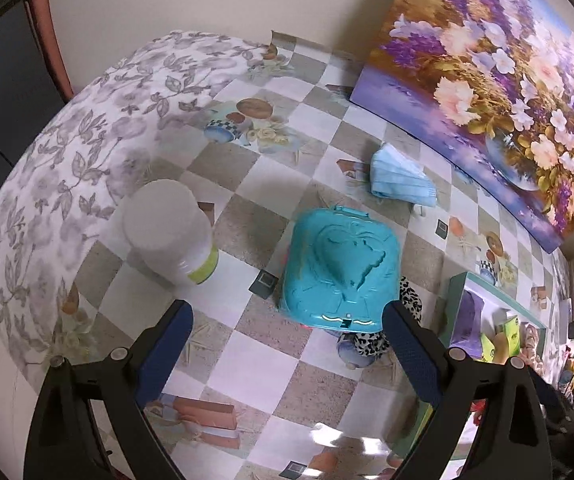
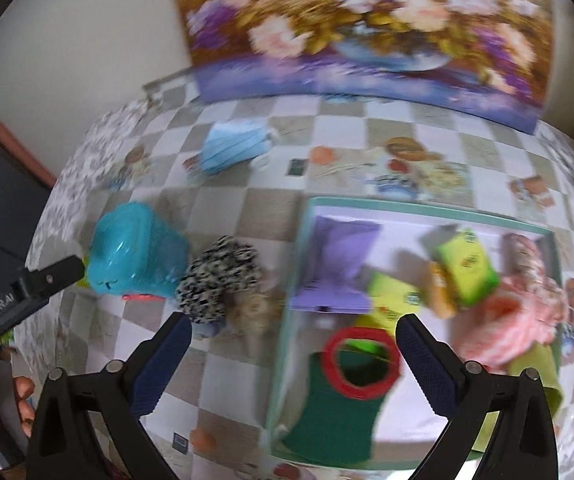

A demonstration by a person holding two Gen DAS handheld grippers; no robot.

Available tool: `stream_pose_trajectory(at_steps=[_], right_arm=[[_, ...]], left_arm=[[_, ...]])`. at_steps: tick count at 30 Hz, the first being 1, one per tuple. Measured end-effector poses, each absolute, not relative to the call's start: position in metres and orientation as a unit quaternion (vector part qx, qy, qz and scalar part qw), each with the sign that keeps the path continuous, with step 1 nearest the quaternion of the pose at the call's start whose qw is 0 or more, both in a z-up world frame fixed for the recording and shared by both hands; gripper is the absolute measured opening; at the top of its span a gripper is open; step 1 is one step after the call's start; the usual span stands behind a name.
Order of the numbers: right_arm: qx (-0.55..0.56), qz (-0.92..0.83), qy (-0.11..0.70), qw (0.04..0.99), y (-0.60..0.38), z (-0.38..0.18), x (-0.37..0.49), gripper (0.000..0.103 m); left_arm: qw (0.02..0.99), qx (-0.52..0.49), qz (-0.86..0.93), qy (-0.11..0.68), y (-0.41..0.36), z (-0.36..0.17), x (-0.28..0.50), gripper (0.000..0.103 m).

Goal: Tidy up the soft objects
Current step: 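Grasp the leopard-print scrunchie with the right tool while the left tool reaches the blue mask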

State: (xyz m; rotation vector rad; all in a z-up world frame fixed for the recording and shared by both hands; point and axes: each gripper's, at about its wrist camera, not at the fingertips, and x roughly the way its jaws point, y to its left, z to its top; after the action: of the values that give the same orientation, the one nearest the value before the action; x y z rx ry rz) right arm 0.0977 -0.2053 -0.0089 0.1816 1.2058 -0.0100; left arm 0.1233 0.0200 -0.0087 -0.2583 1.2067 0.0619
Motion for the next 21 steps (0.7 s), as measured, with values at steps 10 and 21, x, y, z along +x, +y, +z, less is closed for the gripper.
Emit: stream_pose_trajectory(at_steps=[10,21], right_arm=[[0.035,0.036,0.588,0.808,-0.162,-0.04,0.118,0.093],[0.019,0.052,0.603,0.796,-0.147,-0.067,0.138,0.072]], left_arm=[[0.813,-0.126,0.02,0.568,0.019,-0.008,0.138,0.096],[0.814,-0.114,0.019,0.57,0.019,-0.011,0.169,0.096]])
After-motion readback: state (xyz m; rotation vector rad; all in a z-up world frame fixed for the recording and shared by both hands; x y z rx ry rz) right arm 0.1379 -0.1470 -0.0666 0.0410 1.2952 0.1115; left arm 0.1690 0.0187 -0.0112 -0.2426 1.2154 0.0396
